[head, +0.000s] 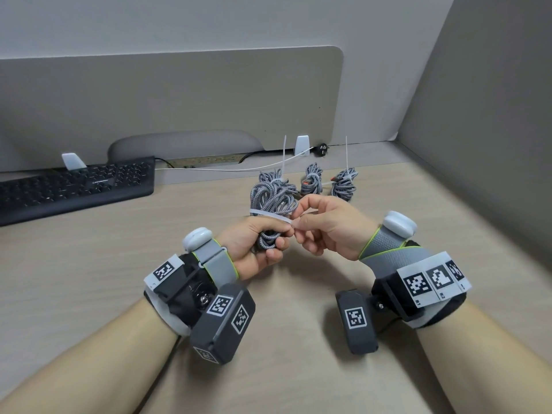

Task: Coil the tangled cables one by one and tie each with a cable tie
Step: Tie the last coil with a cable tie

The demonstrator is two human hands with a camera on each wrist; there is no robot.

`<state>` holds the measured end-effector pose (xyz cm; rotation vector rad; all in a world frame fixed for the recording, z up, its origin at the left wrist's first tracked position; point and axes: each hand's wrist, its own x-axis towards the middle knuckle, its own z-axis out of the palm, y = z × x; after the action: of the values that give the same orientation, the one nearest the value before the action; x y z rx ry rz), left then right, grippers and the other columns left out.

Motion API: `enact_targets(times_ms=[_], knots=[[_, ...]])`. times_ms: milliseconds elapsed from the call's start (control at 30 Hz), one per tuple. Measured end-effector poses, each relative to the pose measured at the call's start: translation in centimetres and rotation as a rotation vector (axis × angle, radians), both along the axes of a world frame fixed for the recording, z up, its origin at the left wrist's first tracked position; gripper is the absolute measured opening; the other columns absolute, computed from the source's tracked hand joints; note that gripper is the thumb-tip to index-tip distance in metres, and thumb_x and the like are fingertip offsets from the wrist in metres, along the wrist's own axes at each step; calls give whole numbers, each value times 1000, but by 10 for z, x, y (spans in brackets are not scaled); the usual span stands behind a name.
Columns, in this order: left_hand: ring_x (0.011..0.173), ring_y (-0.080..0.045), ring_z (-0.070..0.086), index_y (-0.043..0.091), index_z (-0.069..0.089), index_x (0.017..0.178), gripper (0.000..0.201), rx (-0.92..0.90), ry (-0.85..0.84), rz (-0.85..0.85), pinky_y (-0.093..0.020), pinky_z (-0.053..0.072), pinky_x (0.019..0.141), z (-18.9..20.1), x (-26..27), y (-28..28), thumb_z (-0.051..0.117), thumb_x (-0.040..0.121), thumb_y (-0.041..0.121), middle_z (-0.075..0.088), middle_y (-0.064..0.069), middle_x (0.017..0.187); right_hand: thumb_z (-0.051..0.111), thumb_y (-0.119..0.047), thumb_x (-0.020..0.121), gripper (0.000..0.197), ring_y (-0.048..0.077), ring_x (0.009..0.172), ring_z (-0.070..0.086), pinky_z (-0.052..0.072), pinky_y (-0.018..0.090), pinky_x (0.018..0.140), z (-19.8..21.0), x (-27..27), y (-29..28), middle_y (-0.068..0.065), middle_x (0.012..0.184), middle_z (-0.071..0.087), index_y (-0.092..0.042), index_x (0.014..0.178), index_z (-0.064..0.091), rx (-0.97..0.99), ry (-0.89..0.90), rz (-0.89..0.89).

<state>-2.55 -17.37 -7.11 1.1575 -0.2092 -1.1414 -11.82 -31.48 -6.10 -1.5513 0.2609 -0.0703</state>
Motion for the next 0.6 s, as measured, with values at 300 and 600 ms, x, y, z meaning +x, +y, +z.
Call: enact_targets(times_ms=[300, 600], knots=[[47, -10, 46, 9, 66, 77, 21, -22, -177, 8, -16, 29, 36, 4, -5, 0, 55, 88, -4, 54, -5, 66, 50, 6, 89, 23, 15, 28, 32, 18, 19, 38, 3, 1, 1, 8, 43, 49, -14, 80, 43, -11, -12, -89], [48, -15, 46, 19, 70, 65, 14, -79, -409, -6, -19, 32, 38, 9, -9, 0, 78, 74, 12, 48, -6, 64, 51, 4, 90, 20, 13, 29, 31, 18, 20, 41, 6, 1, 5, 7, 44, 48, -14, 83, 44, -7, -34, -114]])
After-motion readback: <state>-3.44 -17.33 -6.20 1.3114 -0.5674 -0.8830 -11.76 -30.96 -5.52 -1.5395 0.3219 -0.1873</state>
